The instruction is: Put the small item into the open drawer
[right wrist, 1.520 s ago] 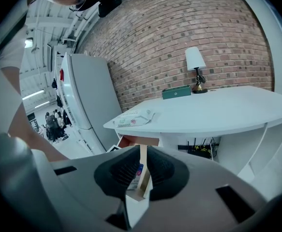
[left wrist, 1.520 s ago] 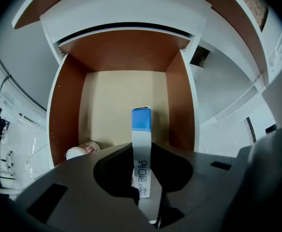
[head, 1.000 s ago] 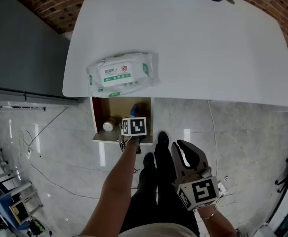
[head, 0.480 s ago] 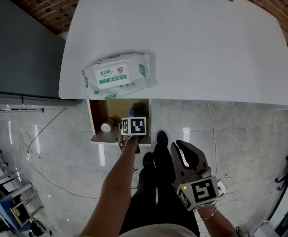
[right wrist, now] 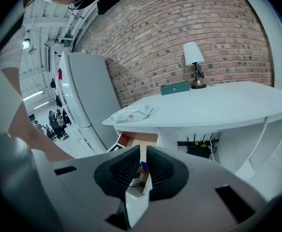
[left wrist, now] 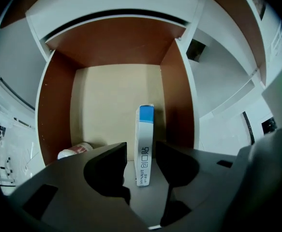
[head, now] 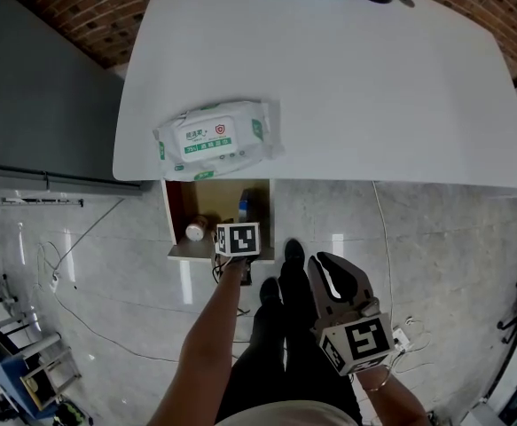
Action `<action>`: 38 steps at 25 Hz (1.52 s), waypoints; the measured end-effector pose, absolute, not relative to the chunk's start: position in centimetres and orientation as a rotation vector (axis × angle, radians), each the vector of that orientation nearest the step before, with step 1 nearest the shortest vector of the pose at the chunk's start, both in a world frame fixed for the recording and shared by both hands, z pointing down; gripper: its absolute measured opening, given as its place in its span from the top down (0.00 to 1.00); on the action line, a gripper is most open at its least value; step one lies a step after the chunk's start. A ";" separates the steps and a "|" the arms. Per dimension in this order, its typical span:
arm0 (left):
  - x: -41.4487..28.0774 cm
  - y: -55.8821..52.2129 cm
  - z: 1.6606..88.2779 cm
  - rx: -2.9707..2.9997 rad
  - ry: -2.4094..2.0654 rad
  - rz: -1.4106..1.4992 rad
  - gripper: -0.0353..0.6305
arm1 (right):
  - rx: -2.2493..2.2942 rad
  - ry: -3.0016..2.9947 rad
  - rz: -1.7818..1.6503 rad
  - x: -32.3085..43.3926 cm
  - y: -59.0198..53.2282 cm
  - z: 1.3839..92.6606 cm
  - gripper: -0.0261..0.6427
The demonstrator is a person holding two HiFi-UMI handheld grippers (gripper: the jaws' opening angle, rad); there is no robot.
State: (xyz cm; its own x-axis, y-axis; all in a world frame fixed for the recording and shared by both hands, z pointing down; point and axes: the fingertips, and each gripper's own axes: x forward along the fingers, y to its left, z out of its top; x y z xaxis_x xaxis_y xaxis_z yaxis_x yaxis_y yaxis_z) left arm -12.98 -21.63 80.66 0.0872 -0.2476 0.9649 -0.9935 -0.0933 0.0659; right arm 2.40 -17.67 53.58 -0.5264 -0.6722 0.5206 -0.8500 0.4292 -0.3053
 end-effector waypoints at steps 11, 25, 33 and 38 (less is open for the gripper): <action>-13.4 -20.9 72.3 1.643 -1.393 0.928 0.62 | 1.294 -2.412 0.708 1.4 -15.7 50.8 0.90; -15.1 -16.2 57.8 1.878 -1.516 0.719 0.70 | 1.367 -2.450 0.659 0.8 -10.7 46.3 0.90; -16.6 -13.0 49.9 1.991 -1.622 0.600 0.78 | 1.412 -2.492 0.600 0.3 -8.3 43.1 0.90; -17.3 -10.3 46.2 2.038 -1.660 0.523 0.81 | 1.441 -2.510 0.555 0.3 -6.6 41.2 0.90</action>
State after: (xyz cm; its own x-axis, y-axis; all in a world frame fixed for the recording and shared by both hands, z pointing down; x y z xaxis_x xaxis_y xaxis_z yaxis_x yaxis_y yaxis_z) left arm -17.30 -10.29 46.17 0.2004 -0.8059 0.5571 -0.9797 -0.1680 0.1094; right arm 0.30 -6.60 41.25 -0.5075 -0.7885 0.3475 -0.8615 0.4563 -0.2228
